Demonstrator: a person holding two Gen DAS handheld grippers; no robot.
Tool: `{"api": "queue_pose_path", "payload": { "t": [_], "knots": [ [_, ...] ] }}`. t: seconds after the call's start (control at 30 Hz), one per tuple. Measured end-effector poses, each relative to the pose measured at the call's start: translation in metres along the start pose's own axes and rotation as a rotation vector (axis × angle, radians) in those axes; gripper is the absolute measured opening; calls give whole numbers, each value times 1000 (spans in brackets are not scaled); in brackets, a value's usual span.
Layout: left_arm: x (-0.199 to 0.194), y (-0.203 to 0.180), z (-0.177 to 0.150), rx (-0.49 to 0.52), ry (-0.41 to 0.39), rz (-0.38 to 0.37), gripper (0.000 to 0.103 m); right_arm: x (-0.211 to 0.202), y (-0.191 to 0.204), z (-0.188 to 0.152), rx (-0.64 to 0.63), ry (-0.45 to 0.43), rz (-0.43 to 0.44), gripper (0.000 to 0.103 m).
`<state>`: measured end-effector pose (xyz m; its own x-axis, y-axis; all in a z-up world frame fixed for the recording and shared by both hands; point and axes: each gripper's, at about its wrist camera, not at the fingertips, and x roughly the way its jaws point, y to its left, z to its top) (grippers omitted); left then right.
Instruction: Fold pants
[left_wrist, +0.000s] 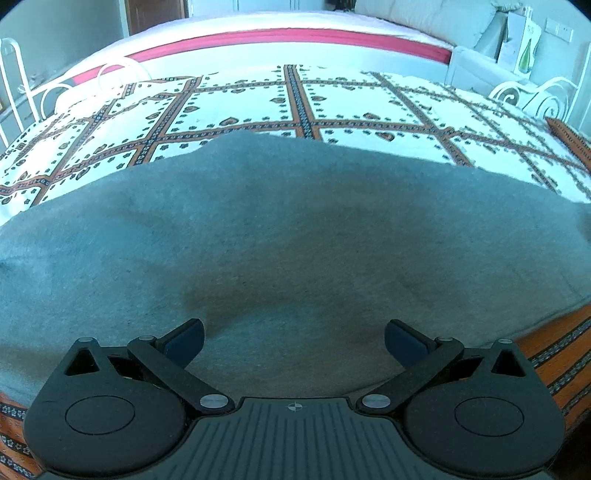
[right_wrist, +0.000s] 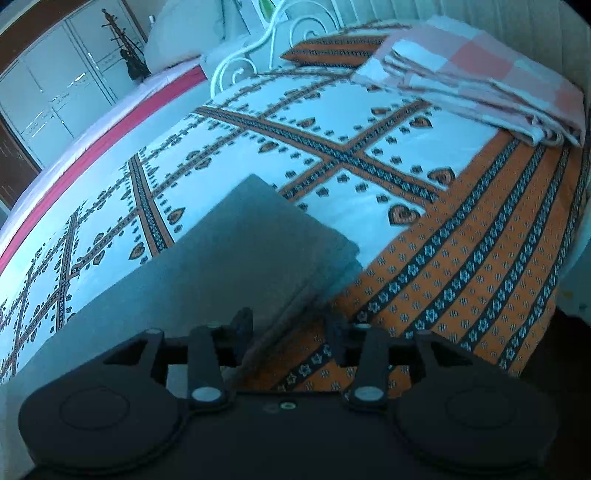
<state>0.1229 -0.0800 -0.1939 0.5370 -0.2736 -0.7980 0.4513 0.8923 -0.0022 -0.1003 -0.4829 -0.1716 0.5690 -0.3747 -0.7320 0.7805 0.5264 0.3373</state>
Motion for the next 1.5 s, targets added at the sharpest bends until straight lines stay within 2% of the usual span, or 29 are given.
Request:
{"api": "queue_pose_path", "payload": {
  "t": [0.2,0.3,0.4,0.43,0.5,0.6,0.67,0.73,0.8,0.87,0.9,0.97,1.07,1.13,1.23,1.27,1.37,1.5],
  "knots": [
    [-5,-14,5,16,-30,-10,103,-3,-5,-3,35,19,38,39],
    [-6,-21,7,25,-40,-19,103,-3,-7,-5,55,35,86,41],
    [-6,-29,9,30,-38,-39,103,-2,-8,-6,60,45,119,33],
    [-6,-32,9,34,-38,-47,103,-1,-9,-6,76,56,144,25],
    [-6,-39,8,55,-40,-52,103,1,-13,-7,120,70,167,23],
    [-4,-51,7,92,-39,-55,103,-5,-7,-7,79,46,136,24],
    [0,-55,7,106,-19,-54,103,-14,-1,-7,19,-5,93,24],
    [5,-57,7,103,4,-57,103,-20,-1,-6,24,-35,80,24],
    [10,-57,7,96,33,-69,103,-11,-1,-3,20,15,98,24],
    [13,-57,5,85,45,-74,103,1,-6,-3,55,59,91,21],
    [13,-58,5,82,42,-75,103,1,-11,-3,89,44,96,21],
    [12,-59,6,78,36,-82,103,-5,-22,-2,164,-7,61,28],
    [15,-63,6,95,33,-79,103,-5,-36,0,233,-26,48,27],
    [16,-65,9,88,35,-84,103,-3,-39,3,231,-42,69,22],
    [19,-68,11,84,35,-83,103,-2,-46,11,262,-85,34,21],
    [20,-68,11,85,34,-83,103,-3,-49,14,283,-99,41,11],
    [20,-69,11,85,34,-81,103,-10,-51,16,280,-150,37,9],
    [21,-70,11,89,32,-79,103,6,-52,18,294,-77,85,12]
  ]
}}
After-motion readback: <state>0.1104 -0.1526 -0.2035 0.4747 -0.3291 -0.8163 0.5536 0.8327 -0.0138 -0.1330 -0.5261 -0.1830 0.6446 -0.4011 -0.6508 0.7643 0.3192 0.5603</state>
